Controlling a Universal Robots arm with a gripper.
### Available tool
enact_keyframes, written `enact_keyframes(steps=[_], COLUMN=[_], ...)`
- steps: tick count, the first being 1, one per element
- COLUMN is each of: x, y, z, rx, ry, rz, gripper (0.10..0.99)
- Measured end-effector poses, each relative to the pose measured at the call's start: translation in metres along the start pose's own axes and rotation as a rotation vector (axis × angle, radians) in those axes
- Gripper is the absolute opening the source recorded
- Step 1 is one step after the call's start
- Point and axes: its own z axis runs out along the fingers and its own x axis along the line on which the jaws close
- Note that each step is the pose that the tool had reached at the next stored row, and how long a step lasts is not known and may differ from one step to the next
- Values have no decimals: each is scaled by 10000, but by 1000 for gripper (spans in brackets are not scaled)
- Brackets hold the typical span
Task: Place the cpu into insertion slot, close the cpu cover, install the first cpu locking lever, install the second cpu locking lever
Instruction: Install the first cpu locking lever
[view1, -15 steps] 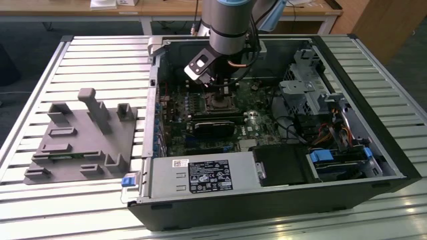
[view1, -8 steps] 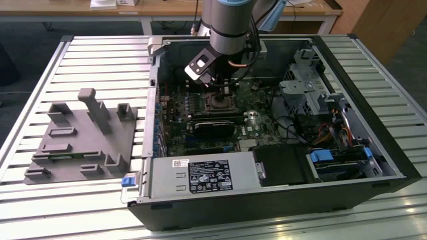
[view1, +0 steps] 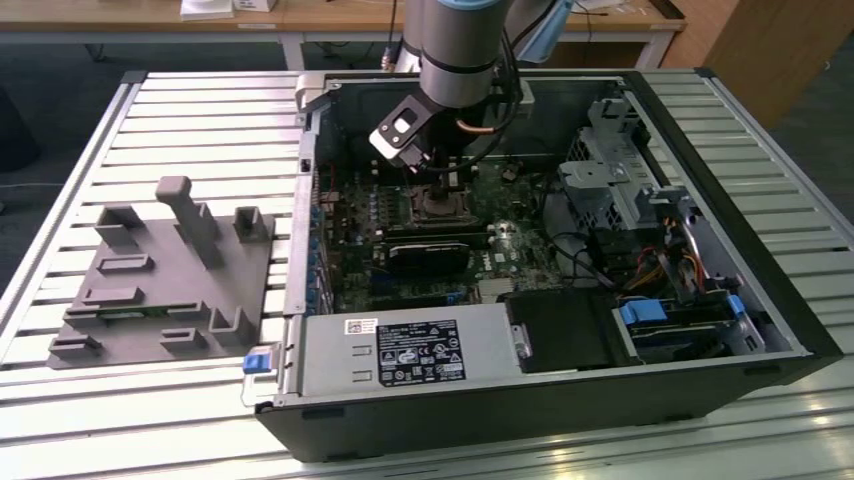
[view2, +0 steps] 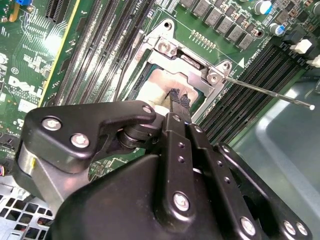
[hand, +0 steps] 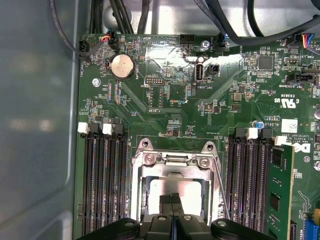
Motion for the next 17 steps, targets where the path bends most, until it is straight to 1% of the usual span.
enact_keyframes(steps=[17], x=[5], y=[-1], z=[-68], rx=[-1], ry=[1], rz=[1], gripper=[106])
